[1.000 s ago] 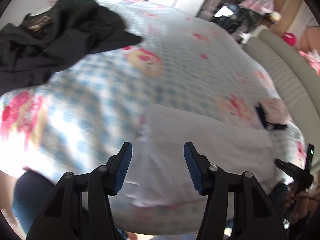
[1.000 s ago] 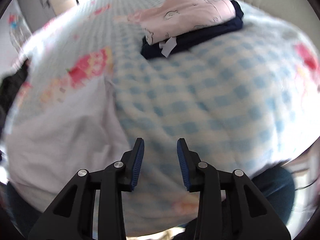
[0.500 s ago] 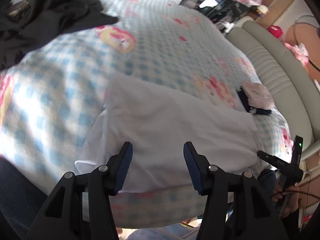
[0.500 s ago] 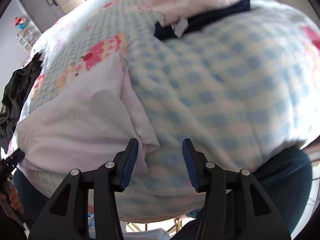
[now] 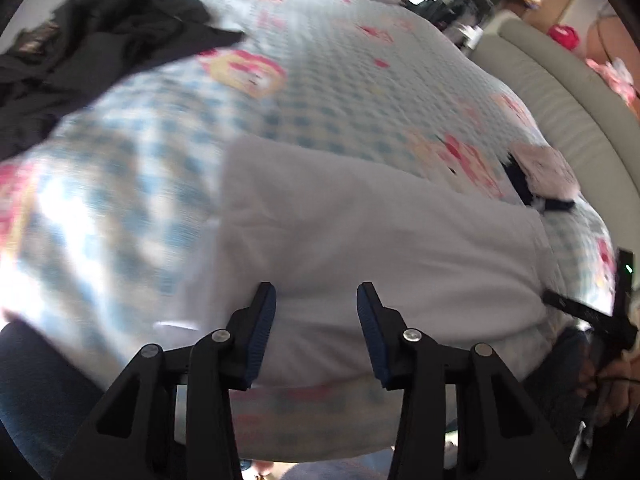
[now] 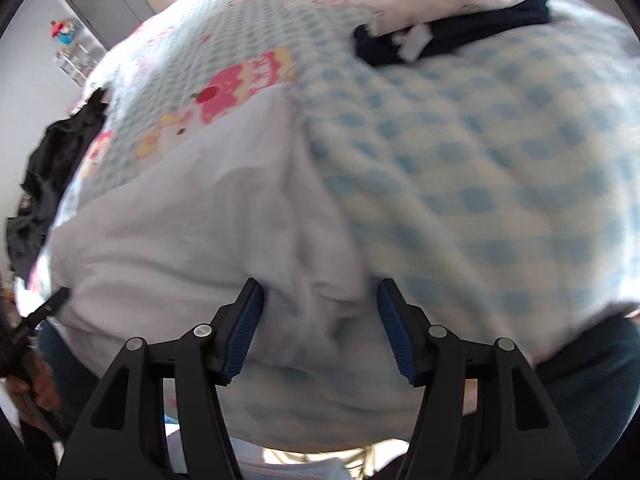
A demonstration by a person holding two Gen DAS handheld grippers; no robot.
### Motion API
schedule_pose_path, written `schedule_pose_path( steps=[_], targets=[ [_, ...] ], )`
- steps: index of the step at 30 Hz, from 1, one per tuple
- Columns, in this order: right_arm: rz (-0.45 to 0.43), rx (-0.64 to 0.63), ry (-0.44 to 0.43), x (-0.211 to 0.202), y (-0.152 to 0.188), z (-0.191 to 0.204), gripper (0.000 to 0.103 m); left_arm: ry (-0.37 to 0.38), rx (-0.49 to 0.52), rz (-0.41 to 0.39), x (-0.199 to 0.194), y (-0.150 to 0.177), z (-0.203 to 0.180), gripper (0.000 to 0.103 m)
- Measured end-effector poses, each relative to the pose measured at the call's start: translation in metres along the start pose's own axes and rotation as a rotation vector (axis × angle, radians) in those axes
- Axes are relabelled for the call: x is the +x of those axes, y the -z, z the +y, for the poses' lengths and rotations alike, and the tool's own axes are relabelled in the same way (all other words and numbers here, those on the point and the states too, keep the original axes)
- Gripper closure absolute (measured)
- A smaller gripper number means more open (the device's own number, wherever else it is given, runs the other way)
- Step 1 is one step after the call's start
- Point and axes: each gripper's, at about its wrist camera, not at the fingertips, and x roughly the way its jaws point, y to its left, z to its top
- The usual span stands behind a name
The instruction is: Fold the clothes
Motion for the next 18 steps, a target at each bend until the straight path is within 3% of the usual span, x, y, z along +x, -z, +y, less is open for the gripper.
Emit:
schedule_pose_path(
  steps=[1, 4, 8, 9, 12, 15, 18],
  targets=[
    [-0.011, -0.026, 0.028, -0.006, 0.002, 0.002, 0.043, 0.008, 0.005, -0.009, -0.002, -0.001, -0.003, 0.056],
    [-0.012, -0.074, 0.006, -0.008, 0.002, 0.008, 0.04, 0.049, 0.027, -0.004, 0.002, -0.001, -0.013, 0.053],
    [0.067, -0.001, -0.099, 0.025, -0.005, 0.003, 0.038, -0.084, 0.05, 0.097, 0.029, 0.004, -0.017, 0.057],
    [0.075, 0.002, -0.098, 0.03, -0.004, 0.001, 0.037, -0.123, 0.061, 0.097, 0.028, 0.005, -0.019, 0.06],
    [0.057, -0.006, -0.068, 0.026, 0.0, -0.003, 0.037, -0.146, 0.075, 0.061, 0.013, 0.003, -0.021, 0.057],
    [0.024, 0.017, -0.062, 0.012, 0.003, -0.009, 0.037, -0.115, 0.05, 0.058, 0.007, 0.002, -0.014, 0.056],
    [0.028, 0.059, -0.169, 0.009, 0.002, -0.014, 0.035, -0.059, 0.032, 0.051, 0.004, 0.002, -0.012, 0.055]
  ],
)
